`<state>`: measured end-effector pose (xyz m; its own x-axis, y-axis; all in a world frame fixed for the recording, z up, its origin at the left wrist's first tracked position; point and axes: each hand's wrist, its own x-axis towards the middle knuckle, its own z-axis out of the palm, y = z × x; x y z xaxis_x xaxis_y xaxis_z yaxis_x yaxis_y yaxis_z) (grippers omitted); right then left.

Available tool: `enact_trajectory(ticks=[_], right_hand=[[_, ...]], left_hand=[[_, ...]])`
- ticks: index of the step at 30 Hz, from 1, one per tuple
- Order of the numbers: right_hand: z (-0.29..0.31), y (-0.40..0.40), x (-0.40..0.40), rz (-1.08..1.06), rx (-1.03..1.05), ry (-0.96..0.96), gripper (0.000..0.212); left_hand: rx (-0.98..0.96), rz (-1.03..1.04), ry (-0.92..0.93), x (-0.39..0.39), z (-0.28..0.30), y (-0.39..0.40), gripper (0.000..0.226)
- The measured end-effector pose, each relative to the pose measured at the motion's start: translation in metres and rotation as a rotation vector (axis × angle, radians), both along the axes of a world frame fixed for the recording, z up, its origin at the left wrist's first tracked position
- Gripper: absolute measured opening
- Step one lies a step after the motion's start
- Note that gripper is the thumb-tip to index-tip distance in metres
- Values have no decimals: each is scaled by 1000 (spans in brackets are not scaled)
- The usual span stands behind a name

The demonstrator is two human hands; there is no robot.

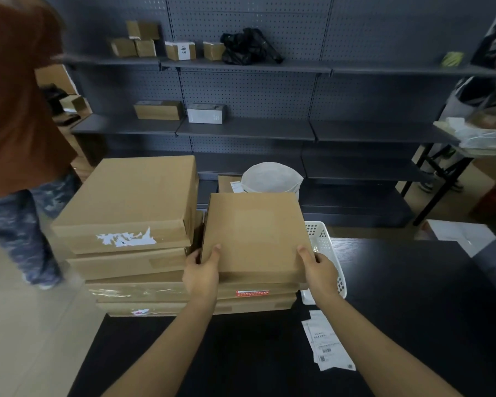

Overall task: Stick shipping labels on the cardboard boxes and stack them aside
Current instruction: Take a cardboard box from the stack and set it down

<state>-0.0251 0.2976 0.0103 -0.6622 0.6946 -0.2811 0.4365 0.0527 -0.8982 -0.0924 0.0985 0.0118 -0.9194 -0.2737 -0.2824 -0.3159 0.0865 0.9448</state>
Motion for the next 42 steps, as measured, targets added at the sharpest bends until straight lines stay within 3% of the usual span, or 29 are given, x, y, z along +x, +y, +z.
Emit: enact_trajectory(ticks=[7, 23, 27, 33, 42], right_hand=[[-1, -8, 50, -39, -20, 58, 39], [-37, -47, 200, 1, -66, 139, 31], [-68, -66, 217, 28, -110, 60, 26], [-106, -75, 209, 70, -167, -107, 36], [-147, -74, 212, 81, -174, -319, 47]], left_hand=[[38, -134, 67, 36, -6, -15, 67], [-4, -59, 100, 215, -28, -61, 51], [-43, -35, 9, 238, -60, -81, 53], [-82, -61, -97, 225, -95, -95, 51], [-169, -365, -235, 209, -141, -116, 59]])
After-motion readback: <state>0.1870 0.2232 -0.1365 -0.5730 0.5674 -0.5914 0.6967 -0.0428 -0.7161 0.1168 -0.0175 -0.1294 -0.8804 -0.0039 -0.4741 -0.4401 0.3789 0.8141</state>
